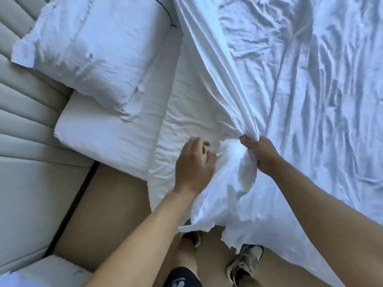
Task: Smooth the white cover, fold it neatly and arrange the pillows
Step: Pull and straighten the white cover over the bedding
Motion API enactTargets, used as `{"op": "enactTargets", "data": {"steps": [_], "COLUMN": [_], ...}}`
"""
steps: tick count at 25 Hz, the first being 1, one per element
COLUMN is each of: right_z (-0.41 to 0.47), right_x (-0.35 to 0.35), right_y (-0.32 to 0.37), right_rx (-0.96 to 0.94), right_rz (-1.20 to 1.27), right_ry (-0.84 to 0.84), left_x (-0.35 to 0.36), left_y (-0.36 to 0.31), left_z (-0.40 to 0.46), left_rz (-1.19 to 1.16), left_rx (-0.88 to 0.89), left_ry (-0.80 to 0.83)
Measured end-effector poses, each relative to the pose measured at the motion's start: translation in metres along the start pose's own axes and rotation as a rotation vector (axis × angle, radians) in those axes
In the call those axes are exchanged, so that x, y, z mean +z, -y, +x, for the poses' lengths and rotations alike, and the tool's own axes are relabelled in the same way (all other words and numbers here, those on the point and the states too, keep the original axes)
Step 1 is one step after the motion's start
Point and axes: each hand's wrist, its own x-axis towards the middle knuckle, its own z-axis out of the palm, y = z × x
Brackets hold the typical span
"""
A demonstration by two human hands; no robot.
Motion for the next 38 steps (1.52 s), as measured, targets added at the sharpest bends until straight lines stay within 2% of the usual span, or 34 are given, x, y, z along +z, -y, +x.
{"op": "enactTargets", "data": {"steps": [1,3,4,7,9,12,14,16,18,22,23,24,26,28,30,34,38], "right_z": [-0.007,-0.023,-0.035,-0.074,-0.099,-0.13,-0.123,-0.108,-0.095,-0.08,-0.072,-0.064,-0.056,-0.059,-0.068,-0.098,-0.122], "right_x": [-0.033,-0.089,-0.116,-0.205,-0.262,-0.329,-0.347,-0.343,-0.323,-0.284,-0.281,-0.282,-0.291,-0.326,-0.379,-0.475,-0.586], "right_y": [0.006,0.016,0.018,-0.013,-0.06,-0.13,-0.171,-0.191,-0.186,-0.141,-0.134,-0.129,-0.127,-0.125,-0.125,-0.125,-0.139], "right_rx": [-0.012,-0.036,-0.04,-0.007,0.085,0.267,0.345,0.399,0.324,-0.123,-0.137,-0.077,0.067,0.088,0.021,-0.116,-0.05], "right_rz": [0.061,0.116,0.143,0.222,0.318,0.422,0.296,0.102,-0.002,-0.036,-0.04,-0.101,-0.301,-0.388,-0.328,-0.163,-0.03], "right_ry": [0.035,0.109,0.141,0.189,0.119,-0.015,-0.15,-0.355,-0.541,-0.906,-0.911,-0.847,-0.632,-0.51,-0.514,-0.536,-0.597], "left_x": [0.012,0.046,0.067,0.14,0.181,0.238,0.262,0.273,0.275,0.283,0.29,0.299,0.318,0.351,0.386,0.443,0.506], "left_y": [-0.009,-0.031,-0.045,-0.106,-0.139,-0.167,-0.161,-0.14,-0.12,-0.117,-0.125,-0.136,-0.16,-0.192,-0.231,-0.314,-0.393], "left_z": [-0.002,-0.012,-0.018,-0.049,-0.074,-0.119,-0.139,-0.145,-0.14,-0.128,-0.126,-0.125,-0.13,-0.144,-0.158,-0.192,-0.238], "left_rz": [-0.005,-0.012,0.024,0.232,0.32,0.403,0.431,0.362,0.291,0.228,0.16,0.08,-0.072,-0.052,0.075,0.129,0.109], "left_rx": [-0.104,-0.336,-0.363,-0.161,-0.009,0.12,0.1,-0.032,-0.13,-0.125,-0.135,-0.155,-0.152,-0.163,-0.198,-0.033,0.052], "left_ry": [-0.012,0.167,0.235,0.282,0.357,0.621,0.824,0.95,0.964,0.923,0.94,0.978,1.052,1.002,0.874,0.812,0.89]}}
